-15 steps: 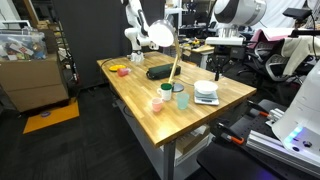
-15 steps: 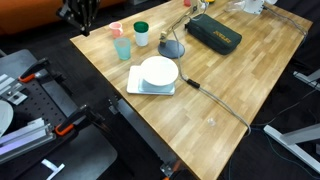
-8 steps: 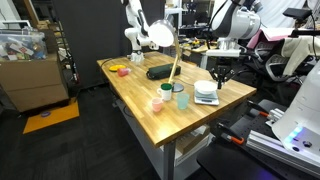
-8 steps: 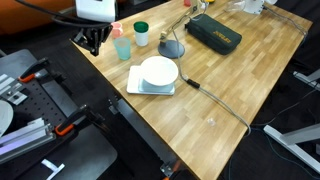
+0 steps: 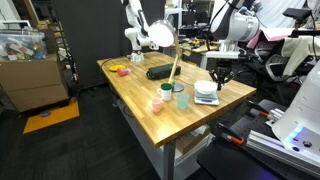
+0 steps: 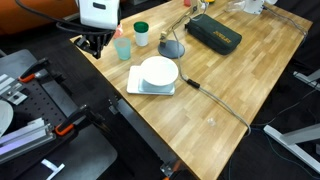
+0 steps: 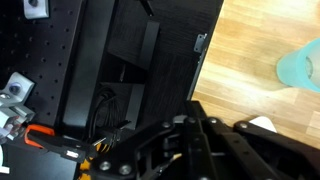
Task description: Press a button on the scale
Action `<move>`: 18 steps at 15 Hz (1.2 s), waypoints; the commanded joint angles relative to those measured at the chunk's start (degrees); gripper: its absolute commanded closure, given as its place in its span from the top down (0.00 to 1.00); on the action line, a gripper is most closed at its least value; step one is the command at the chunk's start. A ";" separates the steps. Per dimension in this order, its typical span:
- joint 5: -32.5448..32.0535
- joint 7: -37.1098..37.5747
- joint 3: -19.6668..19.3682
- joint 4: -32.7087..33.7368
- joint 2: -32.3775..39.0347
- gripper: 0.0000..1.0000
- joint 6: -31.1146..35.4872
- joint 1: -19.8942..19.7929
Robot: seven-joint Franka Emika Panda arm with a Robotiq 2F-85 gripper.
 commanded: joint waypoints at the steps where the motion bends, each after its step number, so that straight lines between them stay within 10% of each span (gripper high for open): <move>1: -0.08 0.05 -0.27 0.04 -0.03 0.01 -0.10 0.23; 18: -9.86 4.68 -6.02 21.78 29.49 0.00 1.13 4.35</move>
